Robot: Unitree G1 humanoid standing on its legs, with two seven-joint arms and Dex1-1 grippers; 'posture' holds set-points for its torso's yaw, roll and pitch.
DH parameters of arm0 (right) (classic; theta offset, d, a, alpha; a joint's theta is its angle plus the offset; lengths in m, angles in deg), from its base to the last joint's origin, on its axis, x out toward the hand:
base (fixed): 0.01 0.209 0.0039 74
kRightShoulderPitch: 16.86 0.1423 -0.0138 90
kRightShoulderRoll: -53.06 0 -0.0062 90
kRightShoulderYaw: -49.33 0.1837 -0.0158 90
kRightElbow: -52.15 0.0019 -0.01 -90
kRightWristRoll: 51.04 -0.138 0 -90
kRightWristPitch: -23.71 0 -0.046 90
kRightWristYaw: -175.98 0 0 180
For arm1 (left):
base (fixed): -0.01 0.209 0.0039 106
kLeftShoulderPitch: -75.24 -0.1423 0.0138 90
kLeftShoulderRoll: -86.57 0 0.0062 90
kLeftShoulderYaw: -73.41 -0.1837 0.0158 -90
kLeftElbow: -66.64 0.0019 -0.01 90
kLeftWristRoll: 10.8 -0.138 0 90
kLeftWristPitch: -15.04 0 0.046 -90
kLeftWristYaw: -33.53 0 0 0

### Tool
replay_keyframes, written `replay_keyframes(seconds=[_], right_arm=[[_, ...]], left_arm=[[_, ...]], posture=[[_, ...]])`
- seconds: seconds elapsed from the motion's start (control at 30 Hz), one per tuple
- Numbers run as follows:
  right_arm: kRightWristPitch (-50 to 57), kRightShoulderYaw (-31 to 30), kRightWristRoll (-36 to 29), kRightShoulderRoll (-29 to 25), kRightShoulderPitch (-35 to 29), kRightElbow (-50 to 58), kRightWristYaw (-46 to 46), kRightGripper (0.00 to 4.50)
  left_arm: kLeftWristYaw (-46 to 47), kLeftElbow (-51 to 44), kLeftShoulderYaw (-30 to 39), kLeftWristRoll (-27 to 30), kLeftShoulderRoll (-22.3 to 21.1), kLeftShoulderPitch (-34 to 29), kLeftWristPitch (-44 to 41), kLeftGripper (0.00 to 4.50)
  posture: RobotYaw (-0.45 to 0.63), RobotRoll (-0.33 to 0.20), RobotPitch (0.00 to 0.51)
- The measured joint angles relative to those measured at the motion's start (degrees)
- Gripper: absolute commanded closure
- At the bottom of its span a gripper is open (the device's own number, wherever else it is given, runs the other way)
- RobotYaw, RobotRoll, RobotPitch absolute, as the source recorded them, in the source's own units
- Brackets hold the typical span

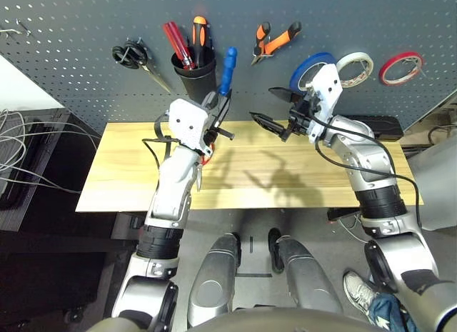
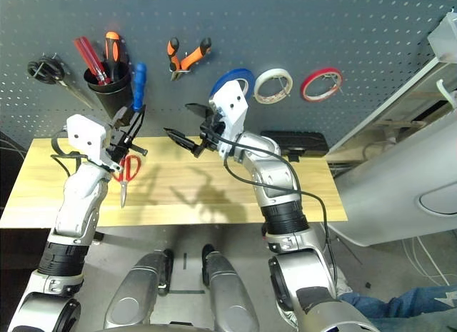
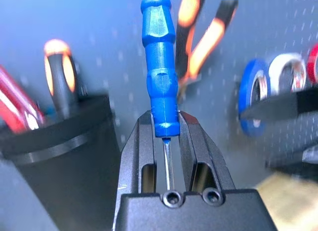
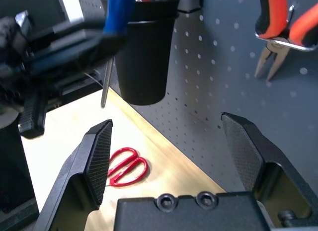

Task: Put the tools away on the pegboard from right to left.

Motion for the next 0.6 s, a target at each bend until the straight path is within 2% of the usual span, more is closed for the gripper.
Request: replay_keyframes(seconds=[0.4, 0.6], right_arm=[[-2.41, -1.19, 0.12, 2.81, 3.65, -2.6, -0.95, 0.0], [-4.07, -1.47, 0.3, 4.1, 4.49, -3.81, -0.66, 0.0]], left_arm=[[3.03, 1.36, 5.52, 2.95, -0.29, 15.52, 2.45, 3.95], [3.23, 10.58, 7.36, 3.58, -1.08, 20.66, 6.1, 3.95]], posture=[[0.14, 0.0, 0.237], [0.14, 0.0, 0.234]])
